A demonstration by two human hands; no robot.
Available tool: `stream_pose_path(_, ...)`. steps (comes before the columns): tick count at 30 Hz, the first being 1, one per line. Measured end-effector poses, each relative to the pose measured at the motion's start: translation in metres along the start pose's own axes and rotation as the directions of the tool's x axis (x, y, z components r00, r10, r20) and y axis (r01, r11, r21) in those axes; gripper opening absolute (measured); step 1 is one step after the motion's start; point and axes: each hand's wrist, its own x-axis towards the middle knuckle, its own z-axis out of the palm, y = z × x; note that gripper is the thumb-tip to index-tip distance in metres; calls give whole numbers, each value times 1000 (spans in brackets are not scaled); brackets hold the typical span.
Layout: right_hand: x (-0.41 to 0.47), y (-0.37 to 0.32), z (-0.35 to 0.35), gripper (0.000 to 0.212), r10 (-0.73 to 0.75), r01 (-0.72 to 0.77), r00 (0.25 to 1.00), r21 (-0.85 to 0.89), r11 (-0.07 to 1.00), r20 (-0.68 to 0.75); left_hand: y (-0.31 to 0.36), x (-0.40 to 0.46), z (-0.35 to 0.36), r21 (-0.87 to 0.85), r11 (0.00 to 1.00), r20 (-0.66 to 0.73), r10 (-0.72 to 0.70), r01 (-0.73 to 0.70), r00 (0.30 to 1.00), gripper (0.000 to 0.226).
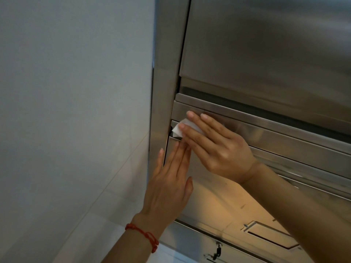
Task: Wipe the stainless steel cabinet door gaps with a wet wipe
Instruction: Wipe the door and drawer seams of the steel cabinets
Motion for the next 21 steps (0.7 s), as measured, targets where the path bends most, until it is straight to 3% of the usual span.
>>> stream_pose_path(21,-2,-1,0,24,28,-28,1000,2,1000,-1,-4,-8,10,-28,997,1,-77,77,997,61)
